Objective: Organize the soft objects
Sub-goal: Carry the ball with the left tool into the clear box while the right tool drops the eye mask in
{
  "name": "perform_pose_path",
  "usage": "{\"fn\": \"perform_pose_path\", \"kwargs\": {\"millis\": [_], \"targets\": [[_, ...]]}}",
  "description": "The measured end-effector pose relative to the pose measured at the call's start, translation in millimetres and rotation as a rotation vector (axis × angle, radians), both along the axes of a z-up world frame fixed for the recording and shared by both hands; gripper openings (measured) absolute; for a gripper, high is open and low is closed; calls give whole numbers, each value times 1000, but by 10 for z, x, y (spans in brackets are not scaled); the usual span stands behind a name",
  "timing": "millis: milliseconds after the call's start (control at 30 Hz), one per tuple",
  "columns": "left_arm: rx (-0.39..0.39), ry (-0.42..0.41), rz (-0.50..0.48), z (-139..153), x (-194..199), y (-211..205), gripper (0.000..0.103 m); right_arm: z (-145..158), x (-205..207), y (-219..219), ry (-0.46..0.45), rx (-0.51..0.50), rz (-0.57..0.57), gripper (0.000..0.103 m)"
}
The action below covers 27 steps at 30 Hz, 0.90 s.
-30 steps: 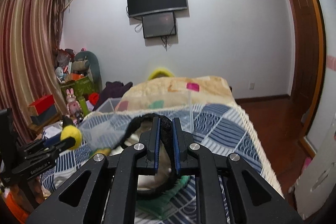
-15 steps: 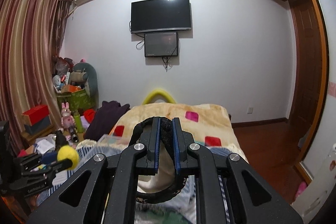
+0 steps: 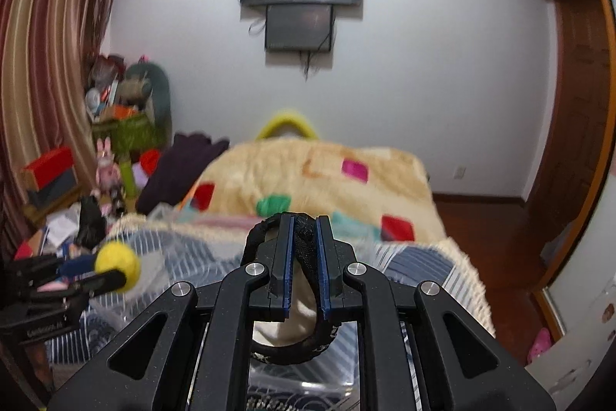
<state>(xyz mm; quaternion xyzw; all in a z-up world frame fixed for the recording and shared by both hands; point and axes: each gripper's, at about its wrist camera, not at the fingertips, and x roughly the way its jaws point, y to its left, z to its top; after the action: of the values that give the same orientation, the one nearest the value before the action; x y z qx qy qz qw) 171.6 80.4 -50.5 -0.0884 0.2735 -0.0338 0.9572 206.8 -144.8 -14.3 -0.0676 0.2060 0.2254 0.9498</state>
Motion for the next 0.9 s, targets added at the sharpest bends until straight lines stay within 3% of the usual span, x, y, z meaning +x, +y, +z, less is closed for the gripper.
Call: {"fn": "perform_pose_path", "kwargs": {"millis": [400,633,833,900], "targets": [[115,45,-19,-76,133,-245,43,-267,69,-62,173,-91,91,12],[103,58,-33,-61,86,-301,57,-250,-80,-60,165,-138,132,18],[85,38,-22,49,-61,-304,62,-114,-260,-143,119,-114,144,38],[85,20,-13,114,-137,-310,68,-34,-331,-184,96,-89,145,45]]}}
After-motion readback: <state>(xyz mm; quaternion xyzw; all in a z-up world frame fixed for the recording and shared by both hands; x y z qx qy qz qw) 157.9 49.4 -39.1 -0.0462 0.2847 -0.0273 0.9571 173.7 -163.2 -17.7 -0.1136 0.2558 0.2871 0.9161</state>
